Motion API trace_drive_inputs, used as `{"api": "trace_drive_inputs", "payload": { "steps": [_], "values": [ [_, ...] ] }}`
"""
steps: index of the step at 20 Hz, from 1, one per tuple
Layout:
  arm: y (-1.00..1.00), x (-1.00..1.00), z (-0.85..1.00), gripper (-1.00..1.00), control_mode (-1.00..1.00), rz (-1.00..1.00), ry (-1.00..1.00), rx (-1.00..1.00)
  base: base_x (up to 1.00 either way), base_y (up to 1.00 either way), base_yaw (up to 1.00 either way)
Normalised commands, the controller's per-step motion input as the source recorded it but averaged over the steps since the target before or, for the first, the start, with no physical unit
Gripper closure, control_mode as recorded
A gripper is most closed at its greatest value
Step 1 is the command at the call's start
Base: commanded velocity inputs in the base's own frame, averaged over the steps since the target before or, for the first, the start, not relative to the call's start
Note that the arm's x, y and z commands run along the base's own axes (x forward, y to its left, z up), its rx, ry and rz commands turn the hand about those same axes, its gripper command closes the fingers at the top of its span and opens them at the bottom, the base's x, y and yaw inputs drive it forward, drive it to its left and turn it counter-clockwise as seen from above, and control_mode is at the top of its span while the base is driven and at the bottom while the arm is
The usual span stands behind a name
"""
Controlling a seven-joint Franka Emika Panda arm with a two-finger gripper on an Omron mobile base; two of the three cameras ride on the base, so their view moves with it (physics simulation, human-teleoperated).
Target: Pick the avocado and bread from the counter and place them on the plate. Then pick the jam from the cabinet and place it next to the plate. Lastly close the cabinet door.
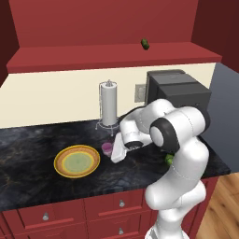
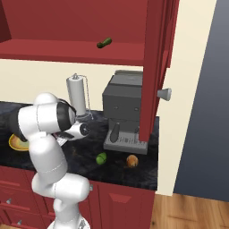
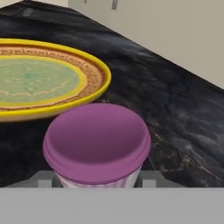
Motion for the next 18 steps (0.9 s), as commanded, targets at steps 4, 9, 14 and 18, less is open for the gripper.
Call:
{"api": "trace_drive_inputs", "payload": {
  "steps": [4,9,14,18],
  "values": [
    [0.13,0.06,-0.25,-1.0,-1.0,0.0,-0.03,-0.06,0.0,0.0,0.0],
    [-0.02,0.0,-0.08,-1.0,-1.0,0.0,-0.12,-0.08,0.0,0.0,0.0],
    [-0.22,0.0,0.0,-1.0,-1.0,0.0,-0.17,-0.07,0.0,0.0,0.0],
    [-0.24,0.0,0.01,-1.0,-1.0,0.0,-0.2,-0.11,0.0,0.0,0.0]
  ]
}}
